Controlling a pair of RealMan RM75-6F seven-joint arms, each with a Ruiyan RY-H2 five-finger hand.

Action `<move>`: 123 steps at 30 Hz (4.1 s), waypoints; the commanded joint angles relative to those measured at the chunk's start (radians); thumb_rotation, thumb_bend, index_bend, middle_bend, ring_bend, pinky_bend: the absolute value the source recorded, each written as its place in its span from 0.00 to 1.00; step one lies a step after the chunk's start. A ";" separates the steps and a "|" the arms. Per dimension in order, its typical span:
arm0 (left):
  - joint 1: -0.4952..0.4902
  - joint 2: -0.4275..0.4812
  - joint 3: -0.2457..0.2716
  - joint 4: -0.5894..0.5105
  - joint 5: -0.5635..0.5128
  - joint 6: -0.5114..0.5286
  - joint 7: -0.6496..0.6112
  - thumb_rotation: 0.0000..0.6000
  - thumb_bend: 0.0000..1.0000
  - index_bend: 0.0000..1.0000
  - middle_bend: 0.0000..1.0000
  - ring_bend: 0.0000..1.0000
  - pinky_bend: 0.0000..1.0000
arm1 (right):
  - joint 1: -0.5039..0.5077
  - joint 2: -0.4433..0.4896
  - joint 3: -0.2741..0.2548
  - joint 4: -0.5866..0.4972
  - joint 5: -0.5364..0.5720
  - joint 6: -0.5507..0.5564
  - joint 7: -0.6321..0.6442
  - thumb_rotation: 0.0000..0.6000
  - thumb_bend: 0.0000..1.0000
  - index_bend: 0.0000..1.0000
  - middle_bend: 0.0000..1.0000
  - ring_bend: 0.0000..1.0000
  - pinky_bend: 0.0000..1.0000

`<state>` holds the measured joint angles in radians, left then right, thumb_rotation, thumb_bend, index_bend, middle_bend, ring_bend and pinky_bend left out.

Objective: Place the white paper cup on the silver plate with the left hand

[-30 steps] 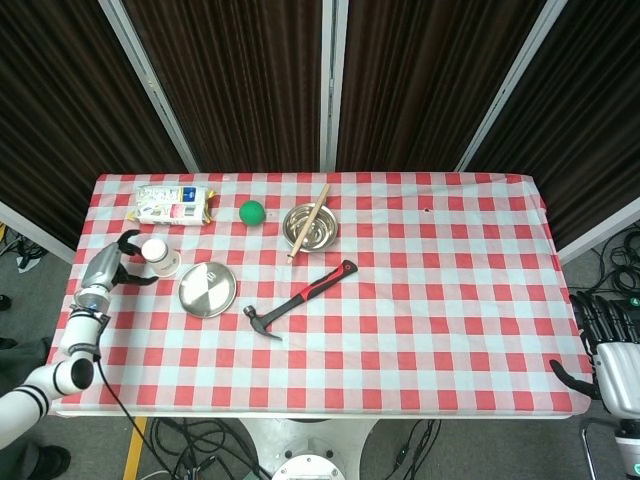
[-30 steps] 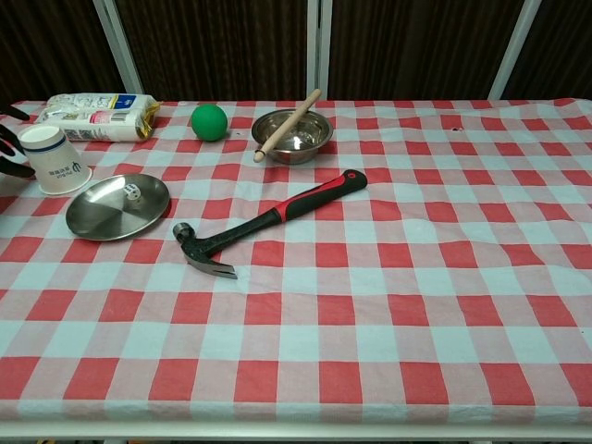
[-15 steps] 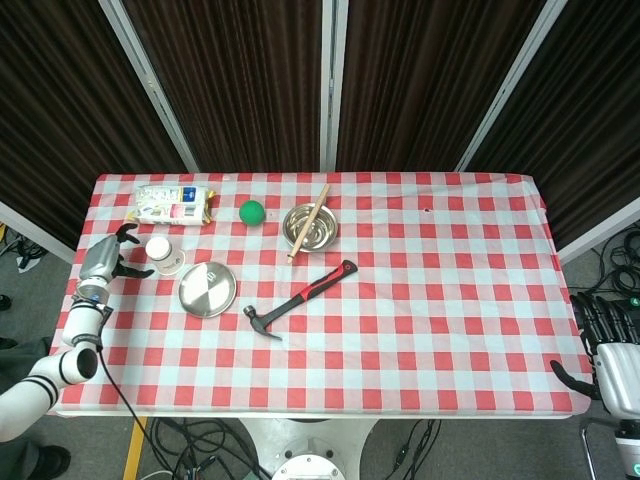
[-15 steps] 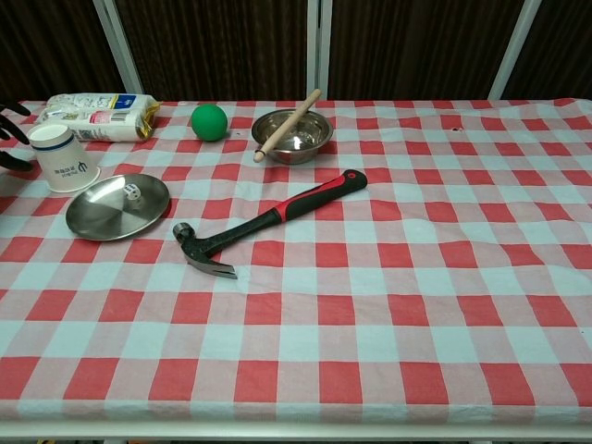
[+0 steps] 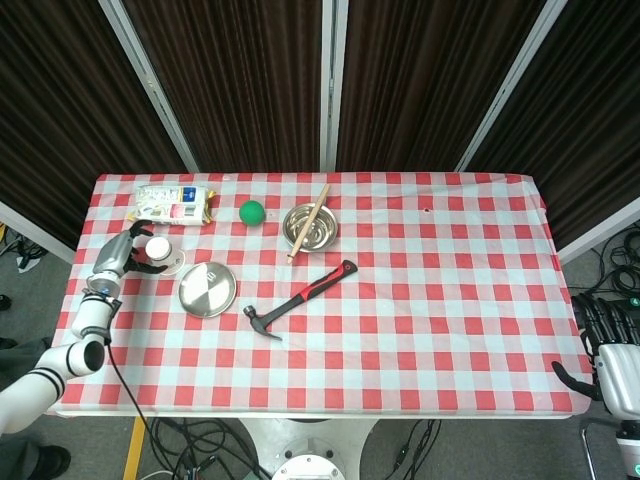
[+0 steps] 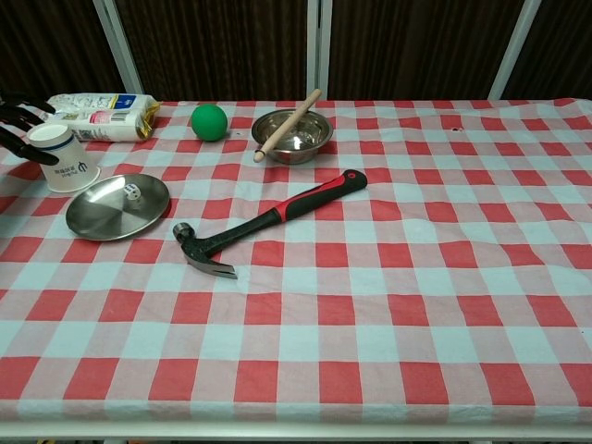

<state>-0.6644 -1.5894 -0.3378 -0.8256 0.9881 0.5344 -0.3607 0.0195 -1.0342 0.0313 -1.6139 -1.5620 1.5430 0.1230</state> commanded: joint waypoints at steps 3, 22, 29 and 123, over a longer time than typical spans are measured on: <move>-0.013 -0.033 0.002 0.050 0.006 0.025 0.014 1.00 0.04 0.24 0.32 0.25 0.43 | 0.003 0.001 0.002 -0.003 0.001 -0.005 -0.002 1.00 0.12 0.00 0.07 0.00 0.00; 0.026 0.098 -0.010 -0.246 0.140 0.218 -0.029 1.00 0.07 0.51 0.55 0.45 0.66 | 0.008 -0.001 0.001 -0.004 -0.009 -0.008 -0.002 1.00 0.12 0.00 0.07 0.00 0.00; 0.024 0.100 0.037 -0.364 0.193 0.258 0.014 1.00 0.07 0.51 0.55 0.45 0.66 | 0.005 -0.002 -0.002 0.003 -0.008 -0.007 0.007 1.00 0.12 0.00 0.07 0.00 0.00; 0.084 0.055 0.149 -0.373 0.207 0.307 0.098 1.00 0.08 0.49 0.50 0.39 0.56 | 0.012 -0.001 -0.012 0.000 -0.022 -0.022 0.011 1.00 0.12 0.00 0.07 0.00 0.00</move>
<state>-0.5933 -1.5659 -0.2043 -1.1375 1.1572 0.8408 -0.2222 0.0319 -1.0353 0.0190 -1.6141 -1.5836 1.5209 0.1341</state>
